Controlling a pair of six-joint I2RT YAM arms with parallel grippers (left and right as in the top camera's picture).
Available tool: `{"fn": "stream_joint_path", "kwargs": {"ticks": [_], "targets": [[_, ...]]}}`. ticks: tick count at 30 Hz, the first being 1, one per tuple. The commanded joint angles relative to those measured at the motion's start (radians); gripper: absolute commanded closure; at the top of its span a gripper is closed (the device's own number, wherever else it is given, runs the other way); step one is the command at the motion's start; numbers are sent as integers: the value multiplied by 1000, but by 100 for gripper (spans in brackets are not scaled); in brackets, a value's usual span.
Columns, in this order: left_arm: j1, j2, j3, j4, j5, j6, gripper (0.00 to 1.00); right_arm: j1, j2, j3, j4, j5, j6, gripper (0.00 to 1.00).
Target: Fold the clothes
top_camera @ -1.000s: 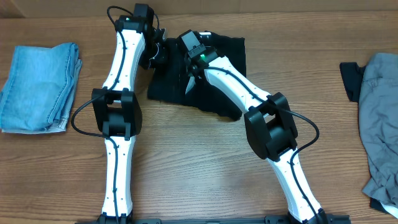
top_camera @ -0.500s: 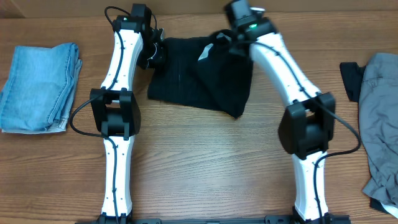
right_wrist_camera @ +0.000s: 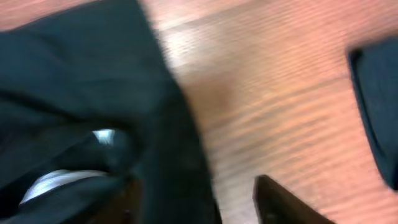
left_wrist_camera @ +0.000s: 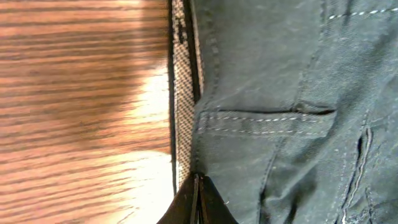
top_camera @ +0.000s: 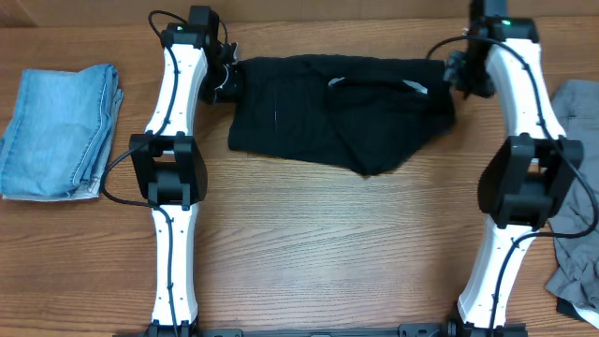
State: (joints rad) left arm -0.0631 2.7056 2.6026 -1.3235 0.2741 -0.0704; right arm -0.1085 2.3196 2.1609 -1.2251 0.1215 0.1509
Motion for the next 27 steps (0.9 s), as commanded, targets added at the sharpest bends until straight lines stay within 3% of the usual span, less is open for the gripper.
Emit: {"fn": "stream_joint_path", "kwargs": {"ticks": [1,5,8,13,16,17,19,23,27], "targets": [[9,10,1,-7,10,23,96,-66,-34,-34,-2,-23,-29,18],[13,10,1,-11,6,23,96,-75,-65,2,-31,-268,-195,27],[13,10,1,-11,7,17,96,-24,-102,6,-62,-358,-208,31],[14,10,1,-12,8,1,95,103,-80,2,-8,-349,252,31],[14,10,1,-22,8,-5,95,169,-75,-4,82,-279,332,31],[14,10,1,-27,7,-4,95,201,-75,-4,129,-261,293,31],[14,10,1,-34,7,-4,94,258,-74,-4,189,-251,66,31],[15,10,1,-38,7,-4,93,329,-71,-5,173,-124,-29,32],[15,10,1,-37,7,-4,93,374,-68,-30,174,-126,-97,36]]}}
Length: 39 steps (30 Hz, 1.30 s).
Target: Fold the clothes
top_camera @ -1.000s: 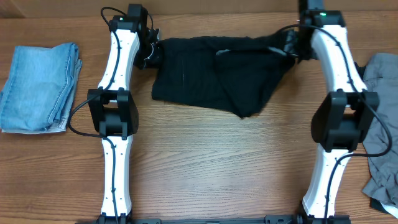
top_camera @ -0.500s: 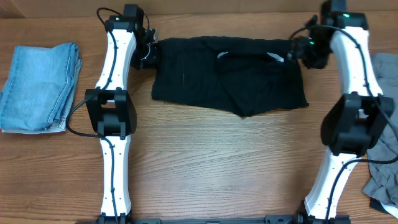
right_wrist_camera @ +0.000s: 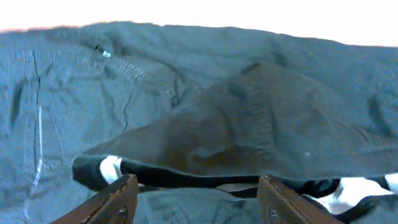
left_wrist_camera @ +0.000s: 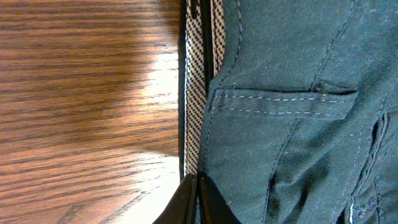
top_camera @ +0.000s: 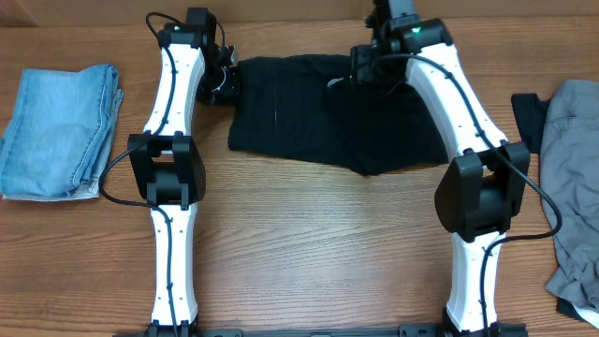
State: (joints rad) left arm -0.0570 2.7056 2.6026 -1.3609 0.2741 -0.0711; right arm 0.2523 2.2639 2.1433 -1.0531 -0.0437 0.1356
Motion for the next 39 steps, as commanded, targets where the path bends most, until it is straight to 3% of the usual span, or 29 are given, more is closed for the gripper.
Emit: {"fn": "stream_joint_path", "kwargs": {"ticks": [1,13,17,25,35,39], "targets": [[9,10,1,1,7,-3,93,25,-11,-13,1,24,-119,36],[9,10,1,2,8,-3,92,66,-7,-52,65,-60,-150,41],[9,10,1,0,8,-3,92,45,-7,-52,64,75,-81,41],[9,10,1,1,8,-3,90,-62,-7,-52,-6,68,80,45],[9,10,1,2,8,-3,83,-85,30,-57,-33,4,29,45],[9,10,1,-3,7,-3,76,-86,38,-58,-61,4,-55,52]]}}
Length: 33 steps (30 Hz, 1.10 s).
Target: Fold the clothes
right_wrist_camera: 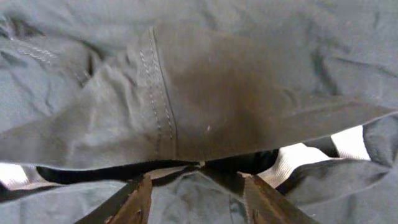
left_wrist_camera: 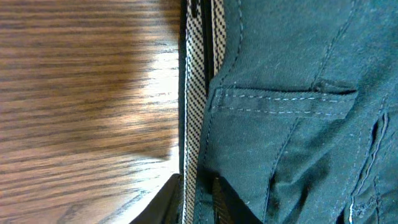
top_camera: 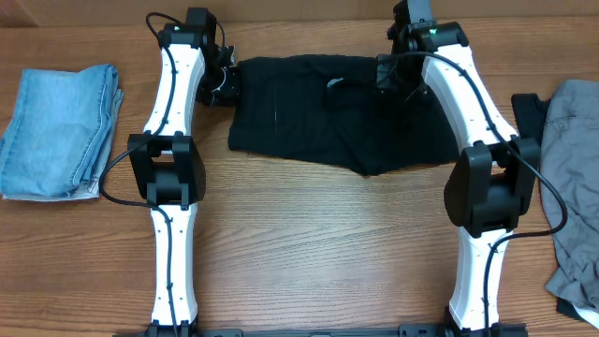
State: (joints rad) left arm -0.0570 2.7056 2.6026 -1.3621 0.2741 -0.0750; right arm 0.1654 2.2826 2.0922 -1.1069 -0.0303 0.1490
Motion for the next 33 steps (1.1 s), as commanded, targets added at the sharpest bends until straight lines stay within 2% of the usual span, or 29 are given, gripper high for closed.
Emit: {"fn": "stream_joint_path", "kwargs": {"ticks": [1,7,9,11,14,16,17,18,19,21,22,26,33], "targets": [[9,10,1,-2,7,1,75,1,19,-7,-16,-8,-83,52],[10,10,1,4,8,0,72,-4,19,-7,-46,-9,-130,52],[10,10,1,4,8,1,72,-4,19,-7,-39,-8,-169,46],[10,10,1,4,8,1,71,-4,19,-7,-32,-8,-264,35],[10,10,1,5,7,1,70,-4,19,-7,-40,-9,-334,32],[10,10,1,6,7,0,70,-4,20,-7,-50,-9,-388,35],[10,10,1,9,8,0,70,-4,20,-7,-55,-9,-420,42],[11,10,1,10,8,0,70,-4,20,-7,-59,-9,-444,53],[11,10,1,10,7,0,70,-4,20,-7,-61,-9,-454,59],[11,10,1,9,8,0,70,-4,20,-7,-68,-8,-472,87],[11,10,1,10,8,0,70,-4,19,-7,-82,4,-473,96],[11,10,1,10,7,0,70,-14,8,-7,-205,103,-472,96],[11,10,1,16,7,0,69,-98,-34,-7,-303,40,-476,96]]}}
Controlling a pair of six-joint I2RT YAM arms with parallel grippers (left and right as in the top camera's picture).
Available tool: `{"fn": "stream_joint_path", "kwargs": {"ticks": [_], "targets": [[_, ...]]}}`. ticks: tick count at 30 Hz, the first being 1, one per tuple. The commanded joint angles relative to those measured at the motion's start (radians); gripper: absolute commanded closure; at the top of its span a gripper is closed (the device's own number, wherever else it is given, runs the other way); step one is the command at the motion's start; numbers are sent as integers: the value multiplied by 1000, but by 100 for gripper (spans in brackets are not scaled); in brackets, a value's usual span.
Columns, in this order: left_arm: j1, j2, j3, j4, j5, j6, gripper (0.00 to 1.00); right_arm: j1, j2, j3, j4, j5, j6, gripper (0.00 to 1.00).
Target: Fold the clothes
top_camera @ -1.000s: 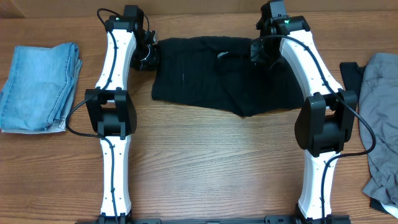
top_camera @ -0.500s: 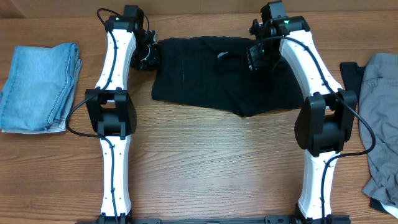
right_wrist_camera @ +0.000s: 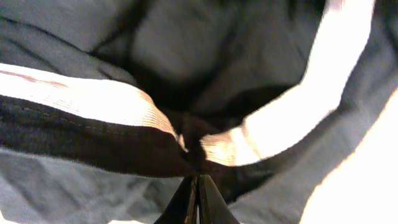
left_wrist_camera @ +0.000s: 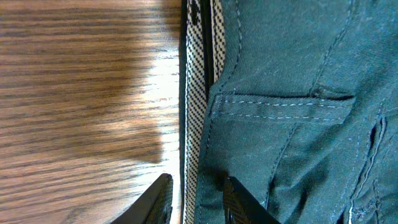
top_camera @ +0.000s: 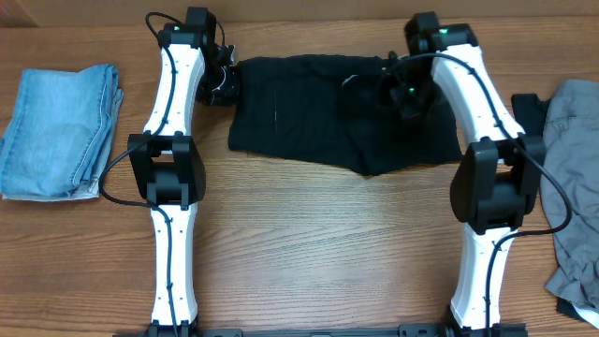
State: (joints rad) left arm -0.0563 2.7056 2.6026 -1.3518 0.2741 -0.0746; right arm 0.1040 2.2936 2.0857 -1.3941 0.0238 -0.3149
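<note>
Black shorts (top_camera: 309, 117) lie spread across the far middle of the table. At their left edge my left gripper (top_camera: 225, 82) stands open. In the left wrist view its fingers (left_wrist_camera: 163, 190) straddle the checkered waistband edge (left_wrist_camera: 198, 93) beside a stitched pocket (left_wrist_camera: 280, 106), gripper (left_wrist_camera: 196, 200). My right gripper (top_camera: 404, 94) is down on the upper right part of the shorts. In the right wrist view this gripper (right_wrist_camera: 198, 186) is shut on a bunch of black fabric with a white band (right_wrist_camera: 87, 99).
Folded blue jeans (top_camera: 58, 131) lie at the left edge of the table. A grey garment (top_camera: 576, 187) and a dark one (top_camera: 526, 108) lie at the right edge. Bare wood (top_camera: 318, 253) fills the near half between the arms.
My left gripper has opened wider around the waistband edge. My right gripper, open over a fold of the shorts before, has shifted slightly right and nearer and is shut on fabric with the white band.
At first my left gripper was shut on the waistband edge and my right one open at the shorts' right end. The right then stood open over the middle fold. The left began opening. Now the left is open and the right holds fabric.
</note>
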Motion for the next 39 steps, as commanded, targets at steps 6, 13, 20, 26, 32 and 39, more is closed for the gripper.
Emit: {"fn": "stream_joint_path", "kwargs": {"ticks": [6,13,20,26,32,39], "targets": [[12,10,1,11,3,0,69,-107,-95,0,-88,-33,-66,96],[15,10,1,10,3,0,67,-189,-111,0,-183,-79,-74,96],[18,10,1,4,3,0,67,-246,-110,-5,-190,-112,-75,96],[19,10,1,2,3,0,66,-296,-109,-5,-221,-113,-66,96],[23,10,1,3,4,0,66,-349,-109,-5,-232,-112,-10,91],[25,10,1,10,3,0,65,-369,-109,-2,-216,-113,53,25]]}}
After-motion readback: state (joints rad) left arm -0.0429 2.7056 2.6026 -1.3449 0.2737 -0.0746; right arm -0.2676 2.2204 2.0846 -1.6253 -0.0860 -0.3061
